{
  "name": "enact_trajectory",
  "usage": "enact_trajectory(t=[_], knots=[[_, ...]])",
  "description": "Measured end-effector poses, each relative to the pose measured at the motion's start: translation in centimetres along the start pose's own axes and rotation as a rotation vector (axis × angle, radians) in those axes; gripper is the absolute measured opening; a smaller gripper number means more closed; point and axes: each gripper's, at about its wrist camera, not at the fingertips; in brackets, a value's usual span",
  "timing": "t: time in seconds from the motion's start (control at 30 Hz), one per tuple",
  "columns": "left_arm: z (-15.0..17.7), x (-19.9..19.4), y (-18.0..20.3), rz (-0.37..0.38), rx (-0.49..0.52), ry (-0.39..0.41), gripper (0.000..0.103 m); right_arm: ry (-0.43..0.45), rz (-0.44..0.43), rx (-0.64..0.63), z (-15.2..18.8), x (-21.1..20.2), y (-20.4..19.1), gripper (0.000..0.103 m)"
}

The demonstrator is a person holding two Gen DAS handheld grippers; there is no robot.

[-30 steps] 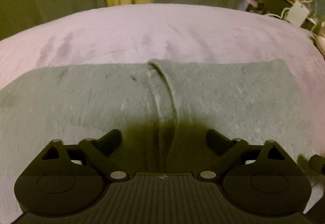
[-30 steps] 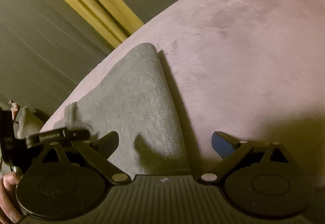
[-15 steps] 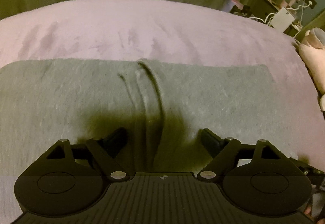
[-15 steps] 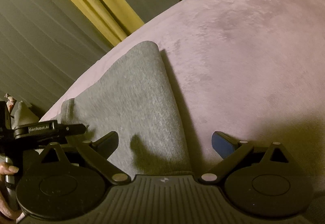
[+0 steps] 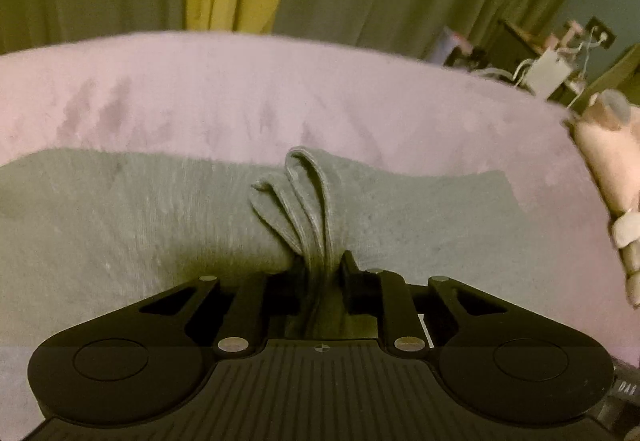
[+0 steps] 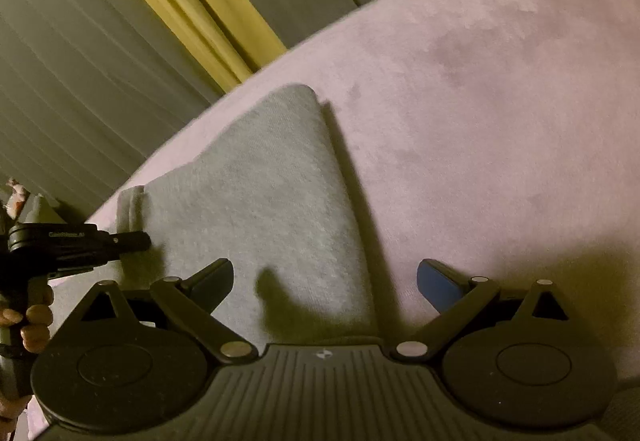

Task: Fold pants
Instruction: 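Pinch the fold crease of the sweatpants with the left gripper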

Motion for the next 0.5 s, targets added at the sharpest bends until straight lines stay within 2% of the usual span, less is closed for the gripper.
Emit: enact_trajectory(t=[0.13, 0.27, 0.33, 0.4, 0.47, 0.5], knots=[[-0.6, -1.9, -0.6, 0.025, -0.011, 0.023, 0.019, 0.085, -0.042, -0.090, 0.5, -1.6, -1.5, 0.098], [-1.2, -2.9, -1.7, -0.028, -0.033, 0.048, 0.019, 0.057, -0.095, -0.135, 1.1, -1.4, -2.7, 0.098], [-1.4, -3.1, -3.0, -0.024, -0.074, 0.037, 0.020, 0.058, -0.094, -0.161, 1.3, -1.4, -3.1, 0.098], [-1.1, -2.3, -3.7, -0.070, -0.060, -0.008, 0.022, 0.033, -0.062, -0.196, 1.5, -0.8, -3.5, 0.098], [-0.3, -1.0, -3.4, -0.136, 0.002, -0.076, 0.027, -0.019, -0.023, -0.200, 1.4, 0.3, -3.5, 0.098], [0.1, -0.8, -3.2, -0.150, 0.036, -0.112, 0.034, -0.038, -0.017, -0.191, 1.4, 0.6, -3.3, 0.098]])
Point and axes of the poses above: each gripper's, at about its wrist camera, not at the fingertips, and x roughly the way its jaws point, y to its right, z to its underside, and after that the axes turned 14 degrees about z, right-handed
